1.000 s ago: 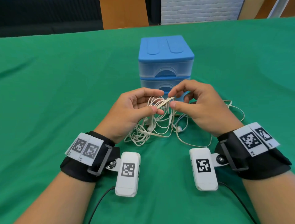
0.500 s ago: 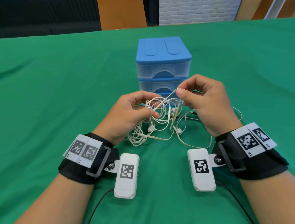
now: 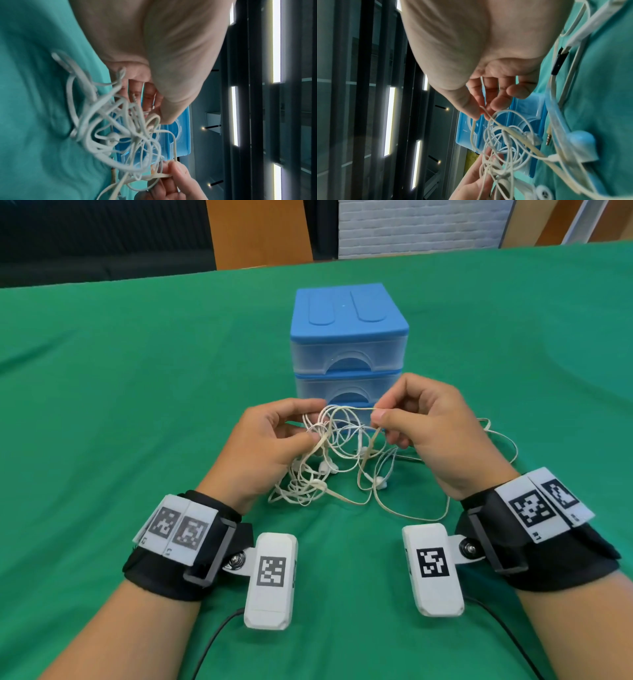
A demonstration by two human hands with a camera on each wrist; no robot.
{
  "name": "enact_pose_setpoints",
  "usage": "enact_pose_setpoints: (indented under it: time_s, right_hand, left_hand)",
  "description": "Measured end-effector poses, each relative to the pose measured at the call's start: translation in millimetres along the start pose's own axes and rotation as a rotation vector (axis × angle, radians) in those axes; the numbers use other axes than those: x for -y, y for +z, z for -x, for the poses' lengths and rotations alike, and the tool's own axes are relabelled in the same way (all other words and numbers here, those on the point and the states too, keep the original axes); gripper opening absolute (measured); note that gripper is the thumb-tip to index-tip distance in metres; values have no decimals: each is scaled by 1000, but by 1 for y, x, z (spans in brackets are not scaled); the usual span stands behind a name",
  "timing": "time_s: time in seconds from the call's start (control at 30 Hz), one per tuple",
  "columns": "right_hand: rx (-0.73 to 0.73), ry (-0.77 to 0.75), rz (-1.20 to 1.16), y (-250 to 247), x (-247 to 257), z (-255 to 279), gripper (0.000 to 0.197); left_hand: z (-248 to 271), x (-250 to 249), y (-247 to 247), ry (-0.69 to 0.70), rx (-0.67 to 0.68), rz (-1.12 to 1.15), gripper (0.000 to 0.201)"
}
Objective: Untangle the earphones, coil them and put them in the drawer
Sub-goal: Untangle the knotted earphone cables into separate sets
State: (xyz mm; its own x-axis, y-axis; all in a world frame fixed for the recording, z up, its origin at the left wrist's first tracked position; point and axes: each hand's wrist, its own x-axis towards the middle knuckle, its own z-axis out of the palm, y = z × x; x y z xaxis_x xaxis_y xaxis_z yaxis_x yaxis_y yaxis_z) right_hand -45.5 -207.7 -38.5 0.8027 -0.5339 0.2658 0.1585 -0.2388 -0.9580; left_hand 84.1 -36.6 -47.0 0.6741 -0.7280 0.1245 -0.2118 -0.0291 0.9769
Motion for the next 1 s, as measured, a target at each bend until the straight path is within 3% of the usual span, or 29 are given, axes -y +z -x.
enact_pose_setpoints:
  time_s: [0.13,0.33,0.6,0.77,0.87,1.0]
  right_hand:
    - [21,34,-62,-1,3,0,12]
    - [213,34,26,1,3,5,6]
    - [215,-42,94,2,6,6,23]
    - [101,-120,-58,4,10,5,17]
    - [-42,-78,-191,-2,10,1,18]
    - [-135,-17,-427,-15,11,-1,19]
  left_hand:
    - [0,0,1,20,-27,19,29]
    - [0,-1,1,50,-1,48,28]
    - [3,-5,1,87,88,74,31]
    - [0,-1,1,46,-1,2,26]
    - [-3,1,0,-20,-123,-47,24]
    - [-2,0,-2,-61,-138,-47,24]
